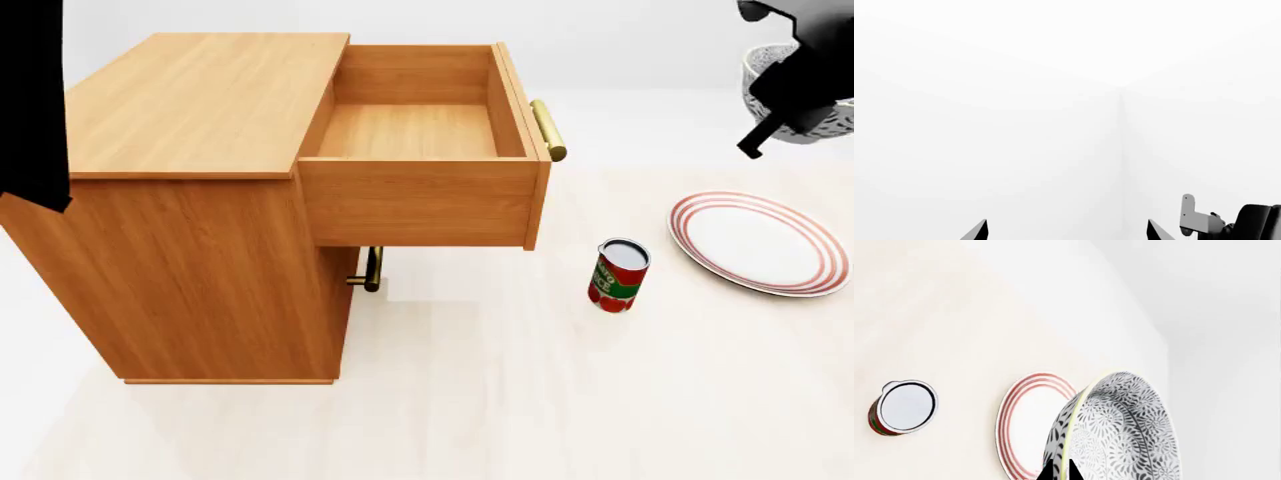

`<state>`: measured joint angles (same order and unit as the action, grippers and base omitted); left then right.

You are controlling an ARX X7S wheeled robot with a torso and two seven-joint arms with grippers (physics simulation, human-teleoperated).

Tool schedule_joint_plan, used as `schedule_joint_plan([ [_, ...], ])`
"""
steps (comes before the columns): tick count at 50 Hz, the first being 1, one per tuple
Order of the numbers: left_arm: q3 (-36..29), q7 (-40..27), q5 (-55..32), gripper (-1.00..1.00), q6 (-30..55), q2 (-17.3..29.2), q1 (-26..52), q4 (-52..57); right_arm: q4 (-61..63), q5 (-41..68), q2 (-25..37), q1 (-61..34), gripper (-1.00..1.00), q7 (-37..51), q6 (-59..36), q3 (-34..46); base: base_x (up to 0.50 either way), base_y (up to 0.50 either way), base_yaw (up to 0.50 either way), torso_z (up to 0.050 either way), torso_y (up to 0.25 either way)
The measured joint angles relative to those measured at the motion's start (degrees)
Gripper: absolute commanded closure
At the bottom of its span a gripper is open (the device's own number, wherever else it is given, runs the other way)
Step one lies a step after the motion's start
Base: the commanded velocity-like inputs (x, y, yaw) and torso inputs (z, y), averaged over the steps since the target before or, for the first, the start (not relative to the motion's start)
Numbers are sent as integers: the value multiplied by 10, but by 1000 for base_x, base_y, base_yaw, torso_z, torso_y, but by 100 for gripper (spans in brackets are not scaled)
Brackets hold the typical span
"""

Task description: Put the bowl in the top drawer of the cabinet.

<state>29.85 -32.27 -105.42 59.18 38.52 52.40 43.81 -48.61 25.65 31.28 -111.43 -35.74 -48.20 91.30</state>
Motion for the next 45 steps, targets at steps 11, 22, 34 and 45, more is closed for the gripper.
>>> schedule_joint_plan([
  [11, 3, 4, 2, -100, -2, 0, -6, 1, -176, -68, -111, -12, 100, -85, 146, -25, 0, 0, 0, 0, 0],
  [22, 7, 9, 5, -100, -3, -1, -14, 3, -235, -156, -181, -16, 100, -141, 227, -108, 0, 0, 0, 0, 1],
  [34, 8, 12, 6, -100, -5, 3, -14, 4, -256, -213, -237, -17, 100, -175, 289, -177, 0, 0, 0, 0, 0],
  [45, 3, 12, 7, -100, -8, 6, -7, 4, -263, -235, -273, -29, 100, -194, 333, -214, 0, 0, 0, 0, 0],
])
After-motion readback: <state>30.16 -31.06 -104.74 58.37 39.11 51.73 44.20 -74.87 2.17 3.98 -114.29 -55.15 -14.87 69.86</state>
